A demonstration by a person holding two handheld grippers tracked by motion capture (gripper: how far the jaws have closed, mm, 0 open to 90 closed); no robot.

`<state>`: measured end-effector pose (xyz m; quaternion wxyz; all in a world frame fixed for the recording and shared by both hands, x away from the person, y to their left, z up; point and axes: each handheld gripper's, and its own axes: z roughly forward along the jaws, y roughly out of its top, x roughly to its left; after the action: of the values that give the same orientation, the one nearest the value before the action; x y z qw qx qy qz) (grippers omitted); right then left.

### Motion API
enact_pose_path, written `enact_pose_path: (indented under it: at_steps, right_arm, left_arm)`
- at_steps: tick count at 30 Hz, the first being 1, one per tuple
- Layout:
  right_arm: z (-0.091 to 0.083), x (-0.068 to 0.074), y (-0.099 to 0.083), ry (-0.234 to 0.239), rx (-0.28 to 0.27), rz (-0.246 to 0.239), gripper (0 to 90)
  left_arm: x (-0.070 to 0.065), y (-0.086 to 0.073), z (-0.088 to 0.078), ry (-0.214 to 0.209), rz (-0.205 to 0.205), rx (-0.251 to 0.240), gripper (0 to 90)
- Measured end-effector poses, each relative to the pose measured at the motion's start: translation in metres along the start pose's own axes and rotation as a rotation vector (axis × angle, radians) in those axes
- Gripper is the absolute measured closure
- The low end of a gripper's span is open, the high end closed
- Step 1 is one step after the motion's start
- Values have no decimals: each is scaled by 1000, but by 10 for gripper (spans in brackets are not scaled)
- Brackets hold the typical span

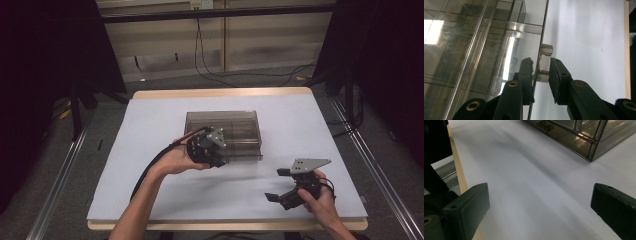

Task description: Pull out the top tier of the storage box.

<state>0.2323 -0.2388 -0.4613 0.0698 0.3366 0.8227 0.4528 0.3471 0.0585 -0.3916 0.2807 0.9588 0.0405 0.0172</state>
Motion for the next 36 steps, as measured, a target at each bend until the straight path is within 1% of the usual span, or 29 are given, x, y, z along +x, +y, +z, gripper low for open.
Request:
enact_pose_path:
  at_steps: [7,8,9,13,16,20,22,24,25,26,30,31,32,34,35,36]
  right_arm:
    - [0,0,0,1,0,0,19]
    - [0,0,0,1,1,1,18]
    - [0,0,0,1,1,0,18]
    - [0,0,0,0,-2,0,19]
    - [0,0,0,0,-2,0,19]
    - [0,0,0,0,-2,0,18]
    - [0,0,0,0,-2,0,19]
    - [0,0,0,0,-2,0,19]
    - [0,0,0,0,-2,0,19]
    - [0,0,0,1,-2,0,18]
    - [-1,0,0,1,-2,-1,18]
    - [-1,0,0,1,-2,-1,18]
    - [-1,0,0,1,-2,-1,18]
    - [-1,0,0,1,-3,-2,18]
    - [-1,0,0,1,-2,-1,18]
    - [-1,0,0,1,-2,-1,18]
  left_arm:
    - [-2,0,0,-7,-5,2,733]
    - [-1,0,-1,-6,15,11,734]
    - [-2,0,-1,-8,4,12,734]
    - [-4,0,0,-17,3,10,738]
    - [-4,0,-1,-23,12,14,739]
    - [-4,0,-1,-27,3,11,739]
    - [-5,0,-1,-34,15,22,743]
    - [-7,1,-1,-41,11,24,745]
    - [-7,1,-1,-38,16,26,746]
    - [-9,1,0,-40,1,22,747]
    - [-11,2,0,-38,1,30,747]
    - [-9,3,-1,-42,29,48,748]
    - [-11,2,-1,-46,16,36,749]
    - [-11,2,-1,-49,19,42,750]
    - [-12,1,-1,-55,11,40,749]
    - [-11,1,-1,-58,17,41,747]
